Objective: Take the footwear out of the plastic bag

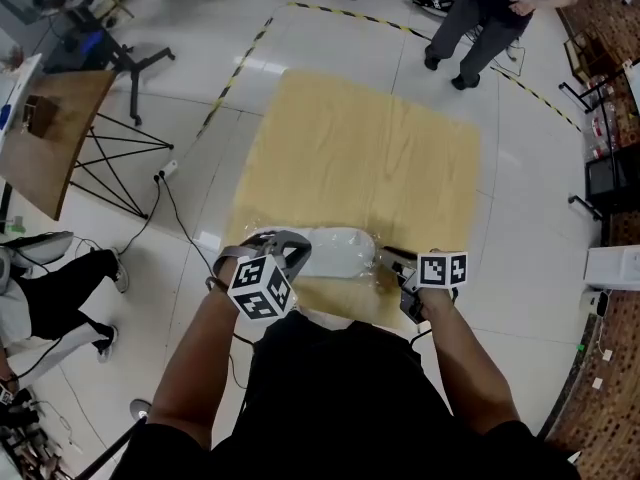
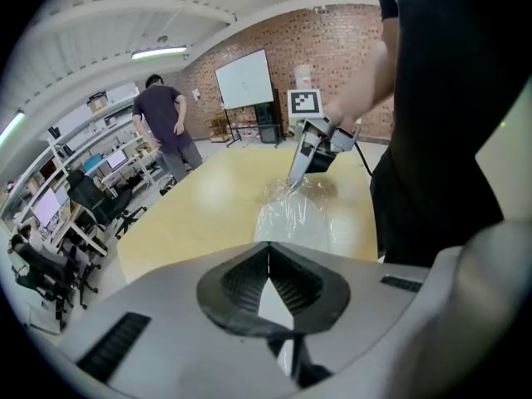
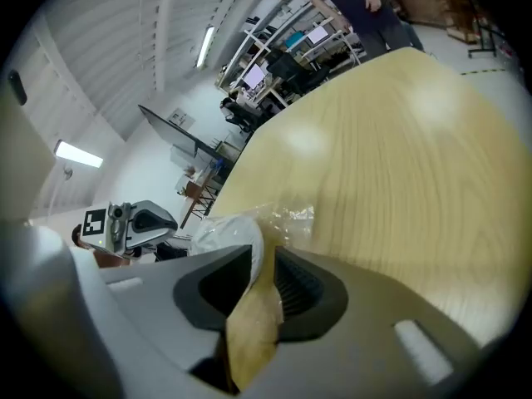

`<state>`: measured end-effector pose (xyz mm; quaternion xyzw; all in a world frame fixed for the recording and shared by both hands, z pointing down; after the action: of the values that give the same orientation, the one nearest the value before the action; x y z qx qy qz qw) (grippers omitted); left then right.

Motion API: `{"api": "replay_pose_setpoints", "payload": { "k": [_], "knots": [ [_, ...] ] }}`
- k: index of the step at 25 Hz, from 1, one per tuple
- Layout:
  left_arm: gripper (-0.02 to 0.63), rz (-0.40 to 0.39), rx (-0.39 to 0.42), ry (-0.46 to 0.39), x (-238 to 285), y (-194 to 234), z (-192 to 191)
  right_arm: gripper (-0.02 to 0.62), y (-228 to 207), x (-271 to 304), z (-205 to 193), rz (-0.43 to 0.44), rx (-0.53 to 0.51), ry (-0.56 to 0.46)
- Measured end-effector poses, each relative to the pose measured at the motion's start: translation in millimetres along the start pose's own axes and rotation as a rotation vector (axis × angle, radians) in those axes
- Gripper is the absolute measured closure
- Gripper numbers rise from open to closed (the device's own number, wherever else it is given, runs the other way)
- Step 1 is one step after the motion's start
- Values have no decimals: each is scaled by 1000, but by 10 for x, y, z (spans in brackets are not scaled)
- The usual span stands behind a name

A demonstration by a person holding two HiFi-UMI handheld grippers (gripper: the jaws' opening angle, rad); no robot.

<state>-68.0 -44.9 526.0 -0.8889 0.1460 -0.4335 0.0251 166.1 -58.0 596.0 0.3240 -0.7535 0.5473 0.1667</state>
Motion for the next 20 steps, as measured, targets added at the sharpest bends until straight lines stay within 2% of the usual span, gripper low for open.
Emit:
{"api": "replay_pose_setpoints", "payload": {
  "k": [3,5,8,13,17,20],
  "knots": [
    [582,-35,-10,37,76,-20,-20,479,-3,68,-29,-8,-2,35],
    [479,-69,1,76,161,-64,-62,470,17,116,-52,-14,-10,55],
    [453,-106,6,95,288,-123,-84,443,50,188,-74,-24,-26,85],
    [465,-123,21,139,470,-161,-131,440,102,244,-37,-45,-39,99],
    [506,-101,25,128,486,-139,-112,502,113,241,-25,-32,-45,79],
    [522,-98,19,127,459,-125,-119,509,152,197,-12,-10,-52,53]
  ]
}}
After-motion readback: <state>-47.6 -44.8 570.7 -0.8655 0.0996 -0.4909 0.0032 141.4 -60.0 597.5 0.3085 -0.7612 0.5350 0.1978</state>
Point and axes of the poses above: the fingertips, and each gripper's own axes: x forward along the fingers, y to its left, z out of its top, the point moved 6 cm from there along -x, backward along the fingers, and after that the axes turned 2 degrees about -y, right-handed, at the moved point
